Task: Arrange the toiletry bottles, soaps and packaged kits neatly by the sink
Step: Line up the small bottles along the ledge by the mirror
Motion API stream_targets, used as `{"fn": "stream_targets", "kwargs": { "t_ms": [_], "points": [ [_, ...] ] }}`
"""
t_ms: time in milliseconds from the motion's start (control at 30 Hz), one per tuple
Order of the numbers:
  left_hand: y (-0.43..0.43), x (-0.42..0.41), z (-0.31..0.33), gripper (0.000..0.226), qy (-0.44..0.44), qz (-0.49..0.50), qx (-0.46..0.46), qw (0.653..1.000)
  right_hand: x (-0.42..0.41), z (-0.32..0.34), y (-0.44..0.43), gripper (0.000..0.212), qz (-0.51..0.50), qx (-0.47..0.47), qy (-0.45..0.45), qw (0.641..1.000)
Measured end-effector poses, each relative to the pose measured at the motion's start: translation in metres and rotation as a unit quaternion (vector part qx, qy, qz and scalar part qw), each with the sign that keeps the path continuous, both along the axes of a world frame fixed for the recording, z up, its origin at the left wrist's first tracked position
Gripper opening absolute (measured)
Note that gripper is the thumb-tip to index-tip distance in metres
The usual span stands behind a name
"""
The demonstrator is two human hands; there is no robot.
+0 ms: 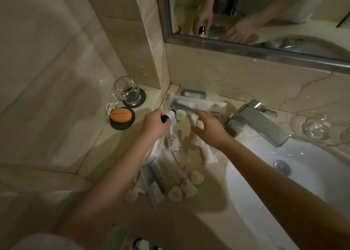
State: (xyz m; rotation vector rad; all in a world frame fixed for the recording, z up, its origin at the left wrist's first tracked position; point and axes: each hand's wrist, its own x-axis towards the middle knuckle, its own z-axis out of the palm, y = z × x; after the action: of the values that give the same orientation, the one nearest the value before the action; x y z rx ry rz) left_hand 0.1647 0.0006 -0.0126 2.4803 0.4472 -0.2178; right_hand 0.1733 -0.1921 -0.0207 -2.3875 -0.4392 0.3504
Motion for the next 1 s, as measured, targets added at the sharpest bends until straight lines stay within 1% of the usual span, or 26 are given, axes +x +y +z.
{"fn": "stream_targets", "kwargs": {
  "t_ms": [67, 133, 167, 233, 300, 367, 433, 500, 567, 633, 700, 800, 867, 933, 1000],
  "points": [
    [-0.004, -0.013, 0.018, 0.013, -0.001, -0.02, -0.087, 0.996, -0.003, 0.011, -0.003, 0.063, 0.009, 0.064, -0.008, 0.998],
    [-0.012, -0.026, 0.04, 0.009, 0.016, -0.048, -0.182, 0.982, -0.008, 0.022, -0.009, 0.062, 0.025, 0.107, -0.007, 0.994],
    [-0.018, -0.032, 0.049, 0.008, 0.025, -0.059, -0.216, 0.974, -0.01, 0.027, -0.014, 0.058, 0.035, 0.12, -0.007, 0.992],
    [-0.029, -0.042, 0.064, 0.009, 0.027, -0.069, -0.251, 0.965, -0.018, 0.037, -0.025, 0.042, 0.06, 0.135, -0.008, 0.989],
    [-0.044, -0.048, 0.074, 0.015, 0.023, -0.074, -0.265, 0.961, -0.028, 0.043, -0.039, 0.029, 0.074, 0.143, -0.002, 0.987],
    [-0.06, -0.052, 0.079, 0.019, 0.021, -0.083, -0.269, 0.959, -0.04, 0.046, -0.056, 0.025, 0.054, 0.153, 0.012, 0.987],
    [-0.081, -0.055, 0.082, 0.02, 0.016, -0.089, -0.27, 0.959, -0.052, 0.049, -0.075, 0.024, 0.011, 0.179, 0.023, 0.984],
    [-0.107, -0.057, 0.083, 0.02, -0.007, -0.083, -0.275, 0.958, -0.066, 0.054, -0.098, 0.026, -0.055, 0.201, 0.025, 0.978],
    [-0.128, -0.058, 0.083, 0.013, -0.035, -0.086, -0.274, 0.957, -0.077, 0.058, -0.116, 0.03, -0.111, 0.206, 0.021, 0.972],
    [-0.16, -0.061, 0.087, 0.007, -0.041, -0.134, -0.272, 0.952, -0.09, 0.064, -0.146, 0.034, -0.144, 0.204, 0.015, 0.968],
    [-0.192, -0.062, 0.091, 0.009, -0.034, -0.193, -0.281, 0.939, -0.1, 0.067, -0.179, 0.037, -0.16, 0.221, 0.042, 0.961],
    [-0.24, -0.062, 0.102, 0.018, -0.039, -0.264, -0.285, 0.921, -0.113, 0.073, -0.232, 0.027, -0.161, 0.228, 0.085, 0.956],
    [-0.274, -0.062, 0.107, 0.019, -0.038, -0.304, -0.268, 0.914, -0.121, 0.075, -0.264, 0.019, -0.177, 0.228, 0.088, 0.953],
    [-0.309, -0.062, 0.109, 0.019, -0.039, -0.3, -0.274, 0.913, -0.129, 0.075, -0.293, 0.016, -0.206, 0.241, 0.068, 0.946],
    [-0.346, -0.058, 0.107, 0.017, -0.037, -0.268, -0.309, 0.912, -0.136, 0.072, -0.32, 0.016, -0.244, 0.261, 0.04, 0.933]
  ]
}}
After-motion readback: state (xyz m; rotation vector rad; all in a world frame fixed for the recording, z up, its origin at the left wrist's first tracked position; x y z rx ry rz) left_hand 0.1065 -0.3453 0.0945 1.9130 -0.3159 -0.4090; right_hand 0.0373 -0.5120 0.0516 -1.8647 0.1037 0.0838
